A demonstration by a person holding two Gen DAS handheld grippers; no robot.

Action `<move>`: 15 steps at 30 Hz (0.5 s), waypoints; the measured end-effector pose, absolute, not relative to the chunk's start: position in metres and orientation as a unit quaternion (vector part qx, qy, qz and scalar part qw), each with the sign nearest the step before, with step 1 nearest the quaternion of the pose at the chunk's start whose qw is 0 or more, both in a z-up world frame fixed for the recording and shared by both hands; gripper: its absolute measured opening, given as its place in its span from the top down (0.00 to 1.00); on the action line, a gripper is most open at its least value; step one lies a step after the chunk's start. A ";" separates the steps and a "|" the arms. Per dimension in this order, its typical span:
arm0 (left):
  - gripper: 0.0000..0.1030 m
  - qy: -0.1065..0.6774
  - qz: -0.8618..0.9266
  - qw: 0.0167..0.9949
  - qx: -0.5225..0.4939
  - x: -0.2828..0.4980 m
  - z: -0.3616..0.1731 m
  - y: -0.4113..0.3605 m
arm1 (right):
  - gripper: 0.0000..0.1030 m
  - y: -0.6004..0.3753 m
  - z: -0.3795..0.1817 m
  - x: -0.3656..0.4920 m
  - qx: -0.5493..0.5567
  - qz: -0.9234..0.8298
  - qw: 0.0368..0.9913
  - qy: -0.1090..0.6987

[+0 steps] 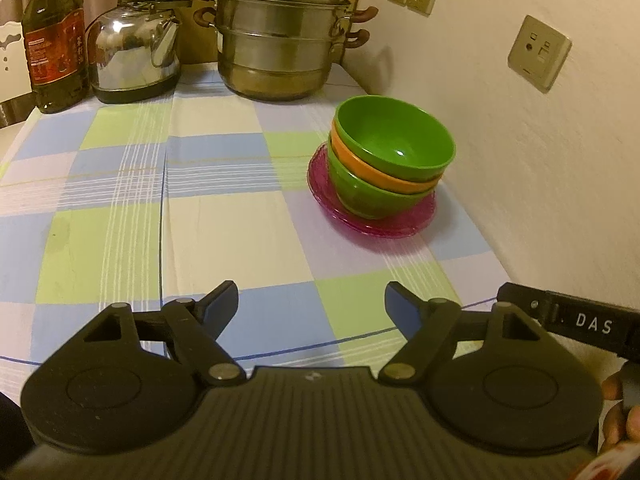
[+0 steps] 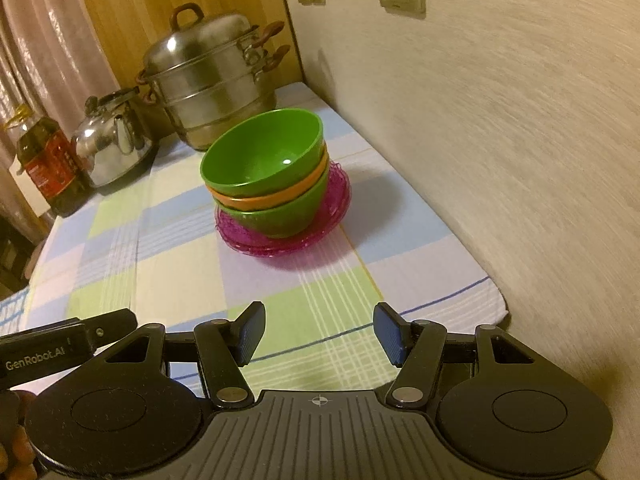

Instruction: Organize plates and bowls

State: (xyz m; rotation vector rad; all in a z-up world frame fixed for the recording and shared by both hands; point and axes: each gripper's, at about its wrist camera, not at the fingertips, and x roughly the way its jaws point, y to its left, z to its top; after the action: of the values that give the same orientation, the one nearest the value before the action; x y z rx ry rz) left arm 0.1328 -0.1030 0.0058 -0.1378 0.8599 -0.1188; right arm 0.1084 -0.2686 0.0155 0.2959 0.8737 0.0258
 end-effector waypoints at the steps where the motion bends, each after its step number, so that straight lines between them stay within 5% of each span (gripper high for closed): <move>1: 0.24 0.416 -0.058 0.905 -0.066 0.132 0.006 -0.104 | 0.42 -0.268 0.016 0.108 0.141 0.014 0.896 0.421; 15: 0.23 0.412 -0.060 0.907 -0.056 0.124 0.006 -0.109 | 0.42 -0.262 0.018 0.101 0.125 0.014 0.902 0.413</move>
State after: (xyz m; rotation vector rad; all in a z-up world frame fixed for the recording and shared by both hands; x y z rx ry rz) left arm 0.1236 -0.1088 0.0056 -0.1147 0.8509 -0.1228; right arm 0.1010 -0.2624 0.0183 0.2594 0.8532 0.0294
